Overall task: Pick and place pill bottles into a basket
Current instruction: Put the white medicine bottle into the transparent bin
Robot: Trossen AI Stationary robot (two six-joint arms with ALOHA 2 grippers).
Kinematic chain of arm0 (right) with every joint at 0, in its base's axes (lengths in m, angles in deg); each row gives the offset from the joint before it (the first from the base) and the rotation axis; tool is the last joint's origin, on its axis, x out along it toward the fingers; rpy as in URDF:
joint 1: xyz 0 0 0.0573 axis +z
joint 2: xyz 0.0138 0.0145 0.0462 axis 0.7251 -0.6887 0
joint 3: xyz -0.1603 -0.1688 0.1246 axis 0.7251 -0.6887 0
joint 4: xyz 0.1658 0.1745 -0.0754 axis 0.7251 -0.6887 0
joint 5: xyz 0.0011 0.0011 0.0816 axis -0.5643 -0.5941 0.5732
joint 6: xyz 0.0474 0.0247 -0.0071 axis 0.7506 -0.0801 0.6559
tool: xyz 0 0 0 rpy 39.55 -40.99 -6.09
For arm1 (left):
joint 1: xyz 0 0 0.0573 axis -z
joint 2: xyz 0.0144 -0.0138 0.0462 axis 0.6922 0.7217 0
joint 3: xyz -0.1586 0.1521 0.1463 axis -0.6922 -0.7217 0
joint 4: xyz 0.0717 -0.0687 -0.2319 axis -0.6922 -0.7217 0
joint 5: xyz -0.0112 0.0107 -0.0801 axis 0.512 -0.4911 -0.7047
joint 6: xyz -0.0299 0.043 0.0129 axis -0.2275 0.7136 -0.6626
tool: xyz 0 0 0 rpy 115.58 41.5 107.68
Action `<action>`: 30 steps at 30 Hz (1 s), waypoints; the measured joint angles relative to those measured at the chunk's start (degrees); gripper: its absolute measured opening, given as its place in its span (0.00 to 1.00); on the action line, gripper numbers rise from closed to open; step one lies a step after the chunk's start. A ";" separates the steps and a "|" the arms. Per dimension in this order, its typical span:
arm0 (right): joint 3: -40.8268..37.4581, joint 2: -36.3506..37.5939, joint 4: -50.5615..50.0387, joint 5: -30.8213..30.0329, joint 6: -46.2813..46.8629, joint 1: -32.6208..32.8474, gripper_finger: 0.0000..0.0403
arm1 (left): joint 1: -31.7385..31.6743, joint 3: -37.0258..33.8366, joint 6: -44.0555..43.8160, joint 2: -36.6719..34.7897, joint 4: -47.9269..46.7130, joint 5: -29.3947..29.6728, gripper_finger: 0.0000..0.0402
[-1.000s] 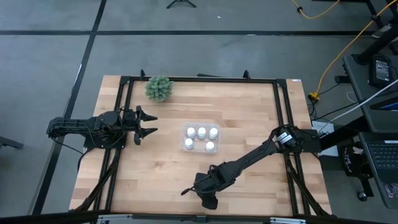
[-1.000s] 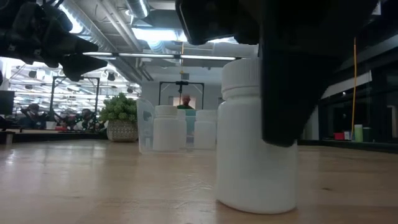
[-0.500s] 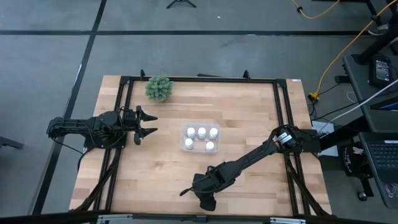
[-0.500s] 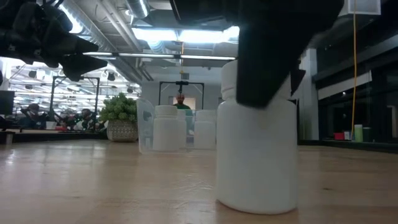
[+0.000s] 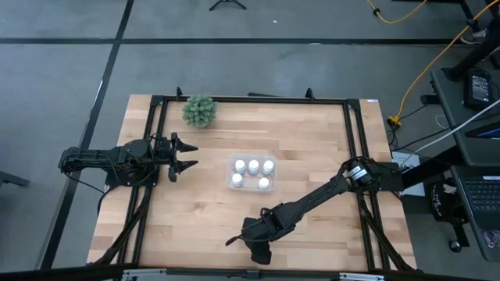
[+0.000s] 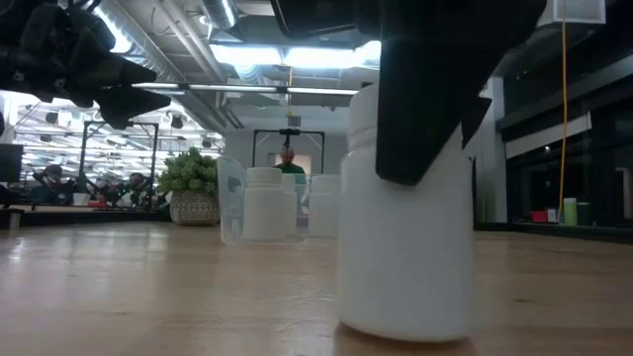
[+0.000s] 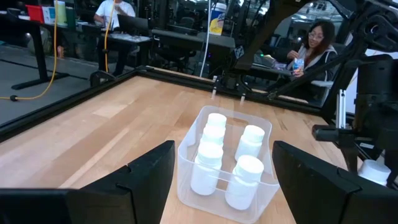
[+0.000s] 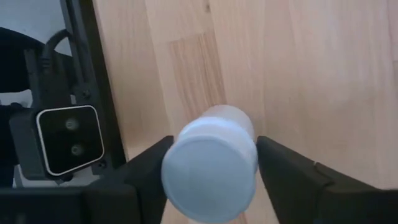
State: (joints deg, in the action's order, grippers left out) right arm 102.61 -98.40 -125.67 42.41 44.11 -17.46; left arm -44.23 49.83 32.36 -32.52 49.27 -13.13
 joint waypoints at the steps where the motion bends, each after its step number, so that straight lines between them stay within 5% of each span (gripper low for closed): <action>1: 0.00 0.02 0.04 0.02 0.16 0.00 0.51 | 0.00 0.00 0.00 0.00 0.00 0.00 0.65; 4: 0.07 0.07 0.13 0.02 0.17 0.00 0.43 | 0.00 0.00 0.00 0.00 0.00 0.00 0.65; 12: 0.56 0.71 -1.78 -2.12 -0.15 -0.17 0.43 | 0.00 0.00 0.00 0.00 0.00 0.00 0.65; 21: 20.36 1.31 -28.44 -16.09 -11.38 -2.36 0.43 | 0.00 0.00 0.00 0.00 0.00 0.00 0.65; 30: 30.69 1.33 -33.99 -17.76 -20.33 -10.47 0.43 | 0.00 0.00 0.00 0.00 0.00 0.00 0.65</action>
State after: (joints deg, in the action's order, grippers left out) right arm 133.30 -97.07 -159.66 24.65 23.78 -27.93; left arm -44.23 49.83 32.36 -32.52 49.27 -13.13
